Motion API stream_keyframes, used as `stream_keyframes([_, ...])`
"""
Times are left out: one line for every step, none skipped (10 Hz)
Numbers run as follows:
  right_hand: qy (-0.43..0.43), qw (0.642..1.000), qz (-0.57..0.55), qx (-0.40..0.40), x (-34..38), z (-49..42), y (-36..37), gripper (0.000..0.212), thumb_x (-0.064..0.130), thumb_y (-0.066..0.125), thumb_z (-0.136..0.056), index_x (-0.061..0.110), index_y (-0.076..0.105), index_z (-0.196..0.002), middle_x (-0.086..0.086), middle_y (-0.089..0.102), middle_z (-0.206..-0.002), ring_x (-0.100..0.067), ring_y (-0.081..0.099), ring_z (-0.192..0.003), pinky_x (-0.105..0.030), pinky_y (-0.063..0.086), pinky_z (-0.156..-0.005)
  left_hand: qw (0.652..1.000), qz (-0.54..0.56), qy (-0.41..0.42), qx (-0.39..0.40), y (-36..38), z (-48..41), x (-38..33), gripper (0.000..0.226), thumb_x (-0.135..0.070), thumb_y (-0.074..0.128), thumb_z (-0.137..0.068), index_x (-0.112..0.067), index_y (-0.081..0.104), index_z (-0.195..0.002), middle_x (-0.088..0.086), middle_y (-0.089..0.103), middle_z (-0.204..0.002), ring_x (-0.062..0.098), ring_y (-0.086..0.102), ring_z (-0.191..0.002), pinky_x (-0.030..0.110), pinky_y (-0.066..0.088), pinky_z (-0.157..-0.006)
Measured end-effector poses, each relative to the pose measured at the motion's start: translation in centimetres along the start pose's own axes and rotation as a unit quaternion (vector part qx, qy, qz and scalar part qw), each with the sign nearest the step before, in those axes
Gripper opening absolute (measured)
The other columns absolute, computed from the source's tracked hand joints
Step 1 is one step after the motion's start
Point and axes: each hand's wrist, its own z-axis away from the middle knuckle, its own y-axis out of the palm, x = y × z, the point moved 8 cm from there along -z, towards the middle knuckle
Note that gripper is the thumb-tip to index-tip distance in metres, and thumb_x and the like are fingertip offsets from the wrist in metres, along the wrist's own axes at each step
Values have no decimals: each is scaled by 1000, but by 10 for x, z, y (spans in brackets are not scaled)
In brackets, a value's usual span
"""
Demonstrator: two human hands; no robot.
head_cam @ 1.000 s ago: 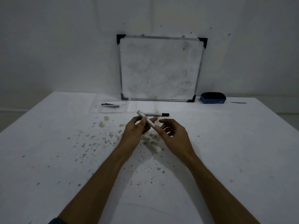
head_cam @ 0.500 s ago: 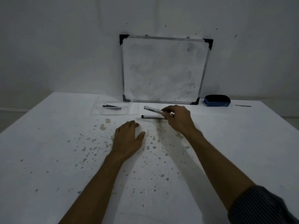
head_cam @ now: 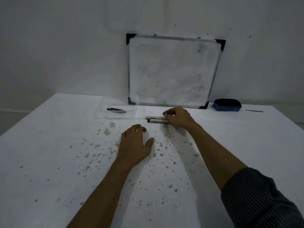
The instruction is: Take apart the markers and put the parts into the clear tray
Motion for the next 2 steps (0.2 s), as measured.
stream_keyframes([-20,992,-100,-79,1,25,-23,33,43,57,-98,22,75,-117,4,74,-119,-16,64,-115,-42,46,-106,1000,28,-4,2,-2,1,-2,60,-59,53,-89,-17,60,-132,2,59,-140,24,53,-132,41,33,-114])
stream_keyframes([-30,976,-176,-122,-1,56,-43,28,37,56,-100,22,74,-115,8,74,-113,-9,64,-110,-28,49,-96,996,89,-27,-15,-13,1,-6,54,-51,61,-95,-17,57,-137,3,60,-138,24,56,-128,41,36,-113])
